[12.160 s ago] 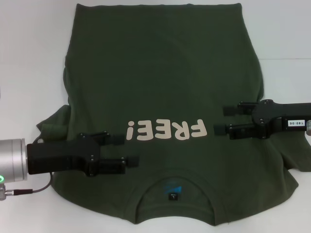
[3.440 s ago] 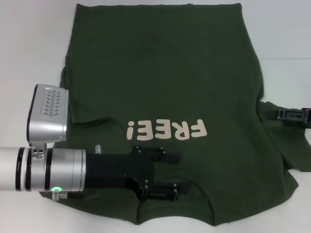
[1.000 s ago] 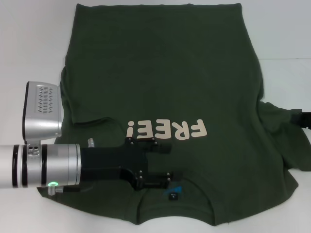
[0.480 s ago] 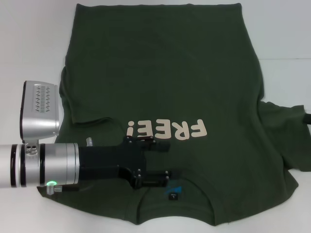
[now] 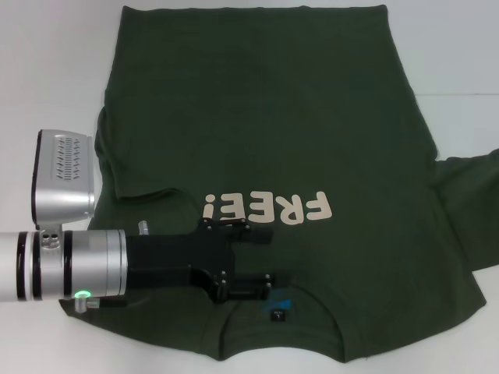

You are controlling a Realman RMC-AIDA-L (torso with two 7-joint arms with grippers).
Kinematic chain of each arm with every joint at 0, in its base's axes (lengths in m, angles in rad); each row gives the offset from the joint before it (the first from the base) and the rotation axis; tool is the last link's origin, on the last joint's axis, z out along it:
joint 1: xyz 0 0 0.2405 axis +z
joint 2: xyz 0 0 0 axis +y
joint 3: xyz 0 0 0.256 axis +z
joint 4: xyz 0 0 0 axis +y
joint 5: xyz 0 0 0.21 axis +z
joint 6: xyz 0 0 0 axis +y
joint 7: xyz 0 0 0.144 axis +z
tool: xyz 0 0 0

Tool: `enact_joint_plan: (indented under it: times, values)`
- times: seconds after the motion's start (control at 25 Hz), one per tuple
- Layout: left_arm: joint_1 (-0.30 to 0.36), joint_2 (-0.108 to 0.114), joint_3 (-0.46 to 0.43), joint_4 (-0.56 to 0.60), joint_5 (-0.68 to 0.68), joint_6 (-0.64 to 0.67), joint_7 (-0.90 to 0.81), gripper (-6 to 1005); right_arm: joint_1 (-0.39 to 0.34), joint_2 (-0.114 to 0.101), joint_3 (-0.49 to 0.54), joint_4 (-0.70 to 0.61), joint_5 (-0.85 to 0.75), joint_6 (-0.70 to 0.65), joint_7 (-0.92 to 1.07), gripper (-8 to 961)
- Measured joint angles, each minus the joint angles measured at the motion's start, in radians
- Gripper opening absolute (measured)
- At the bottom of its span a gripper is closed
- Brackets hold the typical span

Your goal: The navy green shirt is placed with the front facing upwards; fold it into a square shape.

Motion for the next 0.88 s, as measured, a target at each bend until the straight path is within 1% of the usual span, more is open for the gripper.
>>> enact_joint_plan:
  times: [0.12,0.4,0.56,0.68,0.88]
  values:
    - [0.000,0.000,0.000,0.000,0.000,0.000,-0.005,734,0.017,-0.007,0.005,-0.014,-0.029,-0.009,0.008,3]
    - [-0.004,0.000,0.000,0.000,-0.001,-0.002,-0.024,735,0.063,-0.007,0.003,-0.028,-0.105,-0.009,0.020,3]
    - [-0.005,0.000,0.000,0.000,-0.001,-0.004,-0.035,733,0.073,-0.008,0.006,-0.055,-0.119,-0.006,0.025,3]
    - [-0.006,0.000,0.000,0.000,-0.001,-0.007,-0.048,734,0.081,-0.014,0.006,-0.077,-0.126,-0.008,0.026,3]
    - [-0.006,0.000,0.000,0.000,0.000,-0.009,-0.053,734,0.088,-0.014,0.001,-0.093,-0.134,-0.008,0.026,4]
